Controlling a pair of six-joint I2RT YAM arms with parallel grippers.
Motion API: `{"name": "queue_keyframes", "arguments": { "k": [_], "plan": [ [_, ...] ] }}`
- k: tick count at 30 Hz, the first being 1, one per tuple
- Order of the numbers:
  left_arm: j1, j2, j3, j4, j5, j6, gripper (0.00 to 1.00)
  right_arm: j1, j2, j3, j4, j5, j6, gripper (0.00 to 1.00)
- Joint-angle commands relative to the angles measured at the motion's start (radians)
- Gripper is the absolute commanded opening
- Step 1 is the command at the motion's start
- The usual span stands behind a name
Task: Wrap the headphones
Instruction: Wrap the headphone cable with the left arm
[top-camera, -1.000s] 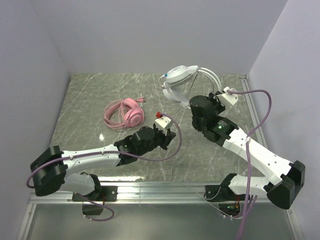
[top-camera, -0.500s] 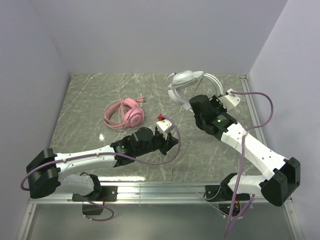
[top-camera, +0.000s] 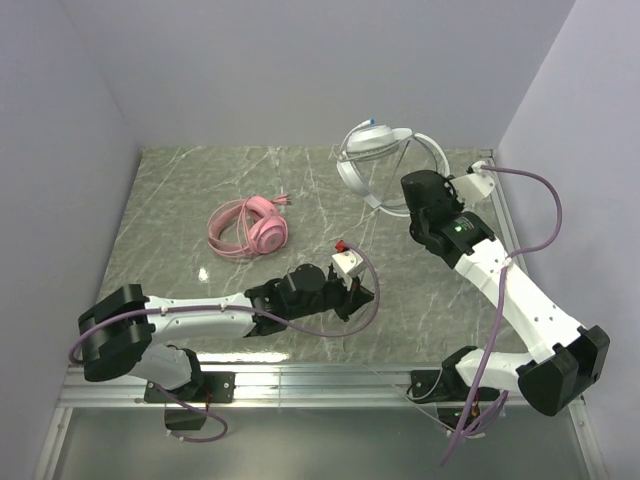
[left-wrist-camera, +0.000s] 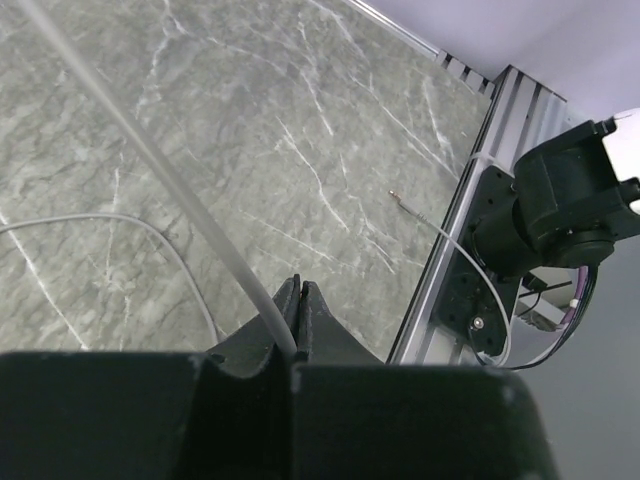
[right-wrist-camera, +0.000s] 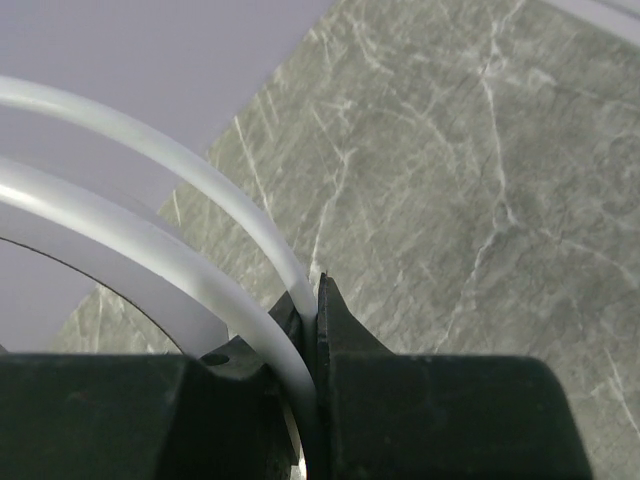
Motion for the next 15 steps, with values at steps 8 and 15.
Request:
{"name": "queue_keyframes", "arguments": {
  "k": [8, 15],
  "plan": [
    [-0.085, 0.071, 0.044, 0.041, 0.019, -0.020, 0.01, -0.093, -0.074, 0.056, 0.135, -0.132, 0.084, 0.00],
    [-0.136, 0.010, 0.080, -0.031, -0.004, 0.001, 0.00, -0.102, -0.063, 0.044, 0.138, -0.106, 0.081, 0.00]
  ]
}}
